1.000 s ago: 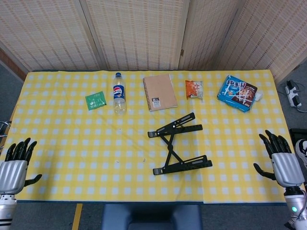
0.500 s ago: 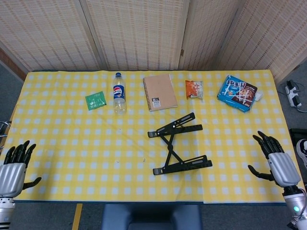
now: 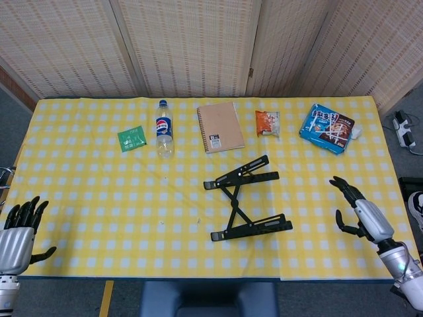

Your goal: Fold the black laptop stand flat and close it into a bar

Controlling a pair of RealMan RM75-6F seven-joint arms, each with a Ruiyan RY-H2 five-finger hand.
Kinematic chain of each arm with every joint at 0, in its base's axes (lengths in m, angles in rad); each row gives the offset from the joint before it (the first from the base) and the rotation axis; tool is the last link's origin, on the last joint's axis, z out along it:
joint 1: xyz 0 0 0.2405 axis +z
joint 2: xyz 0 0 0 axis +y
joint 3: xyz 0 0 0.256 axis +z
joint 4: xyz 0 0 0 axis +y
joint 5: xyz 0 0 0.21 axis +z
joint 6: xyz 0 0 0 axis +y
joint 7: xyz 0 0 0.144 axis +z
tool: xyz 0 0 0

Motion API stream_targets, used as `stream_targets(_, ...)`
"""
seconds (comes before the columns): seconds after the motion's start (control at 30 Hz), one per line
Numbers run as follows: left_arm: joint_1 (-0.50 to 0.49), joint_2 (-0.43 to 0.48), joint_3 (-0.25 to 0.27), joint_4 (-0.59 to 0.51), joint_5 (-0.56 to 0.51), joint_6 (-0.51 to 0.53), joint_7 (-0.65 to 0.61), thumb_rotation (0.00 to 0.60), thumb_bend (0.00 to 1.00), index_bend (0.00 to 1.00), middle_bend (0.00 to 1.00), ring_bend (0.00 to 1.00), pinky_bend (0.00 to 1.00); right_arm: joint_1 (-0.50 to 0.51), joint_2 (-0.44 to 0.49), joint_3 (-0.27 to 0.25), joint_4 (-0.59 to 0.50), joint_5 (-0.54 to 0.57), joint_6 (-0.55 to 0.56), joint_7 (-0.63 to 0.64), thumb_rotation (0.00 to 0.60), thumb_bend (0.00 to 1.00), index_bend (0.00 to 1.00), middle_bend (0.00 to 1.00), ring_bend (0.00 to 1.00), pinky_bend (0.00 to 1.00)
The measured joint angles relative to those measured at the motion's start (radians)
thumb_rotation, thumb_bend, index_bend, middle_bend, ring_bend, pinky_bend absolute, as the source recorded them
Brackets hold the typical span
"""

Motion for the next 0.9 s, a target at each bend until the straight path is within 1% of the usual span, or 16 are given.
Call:
stream_targets(0.07,0.001,-0.001,0.001,0.0,0.0,-0.001,-0.001,0.6,0.09,0.1,0.04,0.02,0.0,0.038,-0.013,0.002,0.022,-0.002,-0.041,0.093,0.536,0.88,0.0,0.08,0.16,0.08)
stream_targets(0.13,0.001,-0.001,0.001,0.0,0.0,-0.001,-0.002,0.6,0.09,0.09,0.04,0.02,0.0,0.066,-0.024,0.005,0.037,0.0,-0.073,0.147,0.537,0.89,0.0,0.12,0.2,0.11)
stream_targets(0.27,0.0,-0.002,0.001,-0.001,0.002,-0.002,-0.001,0.6,0.09,0.1,0.04,0.02,0.0,0.147,-0.067,0.016,0.066,0.014,-0.177,0.246,0.542,0.93,0.0,0.2,0.27,0.17)
stream_targets(0.43,-0.001,-0.002,0.002,0.001,0.005,-0.004,-0.003,0.6,0.09,0.1,0.04,0.02,0.0,0.234,-0.113,0.026,0.085,0.028,-0.278,0.31,0.543,0.97,0.01,0.21,0.27,0.17)
stream_targets(0.57,0.0,-0.003,0.002,0.004,0.005,-0.004,-0.008,0.6,0.09,0.1,0.04,0.02,0.0,0.311,-0.181,0.036,0.112,0.034,-0.359,0.359,0.555,0.97,0.01,0.21,0.26,0.17)
stream_targets(0.67,0.001,-0.003,0.003,0.008,0.002,-0.007,-0.011,0.6,0.09,0.1,0.04,0.02,0.0,0.352,-0.224,0.04,0.134,0.037,-0.393,0.381,0.556,0.97,0.01,0.21,0.25,0.17)
stream_targets(0.9,0.001,-0.004,0.002,0.019,0.002,-0.01,-0.024,0.6,0.09,0.1,0.04,0.02,0.0,0.412,-0.312,0.042,0.185,0.038,-0.431,0.396,0.556,0.98,0.01,0.21,0.21,0.14)
